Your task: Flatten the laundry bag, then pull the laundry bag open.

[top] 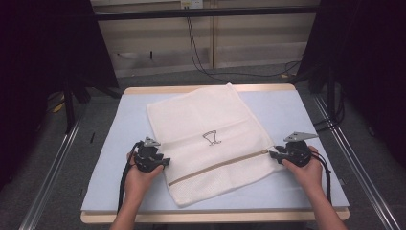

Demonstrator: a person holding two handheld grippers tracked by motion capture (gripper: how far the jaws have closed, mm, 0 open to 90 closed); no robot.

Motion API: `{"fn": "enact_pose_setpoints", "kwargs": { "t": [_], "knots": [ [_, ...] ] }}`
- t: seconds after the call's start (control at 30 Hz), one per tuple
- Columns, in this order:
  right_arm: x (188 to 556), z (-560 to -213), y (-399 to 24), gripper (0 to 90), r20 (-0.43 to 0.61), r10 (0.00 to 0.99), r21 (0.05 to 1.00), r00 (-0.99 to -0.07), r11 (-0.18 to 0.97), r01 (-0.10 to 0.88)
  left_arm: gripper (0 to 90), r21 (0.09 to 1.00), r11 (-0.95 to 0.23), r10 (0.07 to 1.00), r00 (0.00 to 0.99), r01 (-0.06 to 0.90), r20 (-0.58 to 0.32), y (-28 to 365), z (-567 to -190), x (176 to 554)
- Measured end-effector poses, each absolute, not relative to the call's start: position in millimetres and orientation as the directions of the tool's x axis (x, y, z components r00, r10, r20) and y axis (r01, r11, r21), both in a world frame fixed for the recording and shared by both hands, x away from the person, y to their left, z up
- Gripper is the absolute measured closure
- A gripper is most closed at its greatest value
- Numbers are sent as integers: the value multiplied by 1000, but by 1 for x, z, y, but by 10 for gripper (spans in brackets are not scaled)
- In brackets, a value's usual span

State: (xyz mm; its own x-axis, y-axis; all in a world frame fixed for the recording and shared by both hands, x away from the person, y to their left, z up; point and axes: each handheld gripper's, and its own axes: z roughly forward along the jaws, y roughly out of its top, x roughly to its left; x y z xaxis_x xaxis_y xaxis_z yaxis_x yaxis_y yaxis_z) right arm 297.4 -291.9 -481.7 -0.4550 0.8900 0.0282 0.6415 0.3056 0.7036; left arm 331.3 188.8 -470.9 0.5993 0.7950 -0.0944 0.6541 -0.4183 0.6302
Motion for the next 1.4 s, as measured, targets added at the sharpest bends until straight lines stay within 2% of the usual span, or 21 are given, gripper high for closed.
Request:
{"fn": "enact_pose_setpoints", "kwargs": {
  "t": [0.17, 0.33, 0.43, 0.53, 0.57, 0.63, 0.77, 0.83, 0.93, 0.97, 1.0, 1.1, 1.13, 1.23, 1.33, 1.37, 1.4],
  "knots": [
    [293, -478, -294, 779, 54, 886, 689, -460, 300, 659, 844, 605, -438, 797, 598, 665, -80, 185, -468, 334],
    [285, -475, -292, 800, 67, 871, 682, -487, 316, 660, 865, 601, -421, 811, 579, 679, -86, 184, -467, 338],
    [280, -474, -290, 794, 82, 861, 682, -502, 319, 658, 865, 609, -426, 817, 573, 669, -58, 189, -468, 345],
    [273, -472, -284, 749, 132, 846, 675, -516, 304, 672, 865, 612, -430, 822, 569, 664, -39, 193, -467, 354],
    [272, -471, -283, 699, 134, 844, 672, -520, 308, 674, 866, 616, -420, 824, 565, 666, -49, 195, -468, 356],
    [274, -467, -282, 618, 116, 839, 722, -531, 296, 625, 865, 625, -406, 823, 564, 667, -68, 197, -469, 359],
    [280, -467, -282, 569, 101, 844, 739, -526, 290, 608, 864, 632, -400, 818, 570, 664, -80, 202, -469, 362],
    [285, -468, -283, 550, 107, 847, 747, -521, 277, 604, 853, 635, -369, 825, 554, 679, -113, 203, -469, 363],
    [290, -470, -284, 555, 106, 853, 748, -511, 270, 606, 789, 636, -347, 835, 536, 689, -125, 205, -466, 360],
    [293, -470, -284, 557, 116, 856, 757, -503, 252, 603, 645, 645, -304, 841, 515, 701, -165, 205, -463, 355],
    [293, -470, -284, 557, 116, 856, 757, -503, 252, 603, 592, 645, -304, 841, 515, 701, -165, 205, -463, 355],
    [296, -471, -284, 579, 117, 856, 759, -504, 250, 601, 541, 641, -307, 846, 510, 704, -156, 205, -457, 345],
    [298, -472, -282, 596, 110, 854, 754, -508, 261, 603, 487, 643, -295, 849, 503, 707, -164, 206, -456, 343],
    [299, -474, -280, 627, 115, 857, 735, -502, 266, 624, 452, 614, -292, 841, 503, 733, -200, 206, -463, 336],
    [299, -476, -278, 701, 120, 857, 716, -502, 275, 641, 483, 594, -325, 839, 514, 736, -179, 201, -468, 333],
    [299, -476, -277, 726, 119, 852, 719, -510, 281, 636, 530, 591, -331, 834, 521, 736, -181, 198, -468, 333],
    [298, -476, -277, 794, 119, 848, 716, -517, 288, 636, 594, 585, -334, 840, 515, 739, -171, 193, -467, 332]
  ]
}}
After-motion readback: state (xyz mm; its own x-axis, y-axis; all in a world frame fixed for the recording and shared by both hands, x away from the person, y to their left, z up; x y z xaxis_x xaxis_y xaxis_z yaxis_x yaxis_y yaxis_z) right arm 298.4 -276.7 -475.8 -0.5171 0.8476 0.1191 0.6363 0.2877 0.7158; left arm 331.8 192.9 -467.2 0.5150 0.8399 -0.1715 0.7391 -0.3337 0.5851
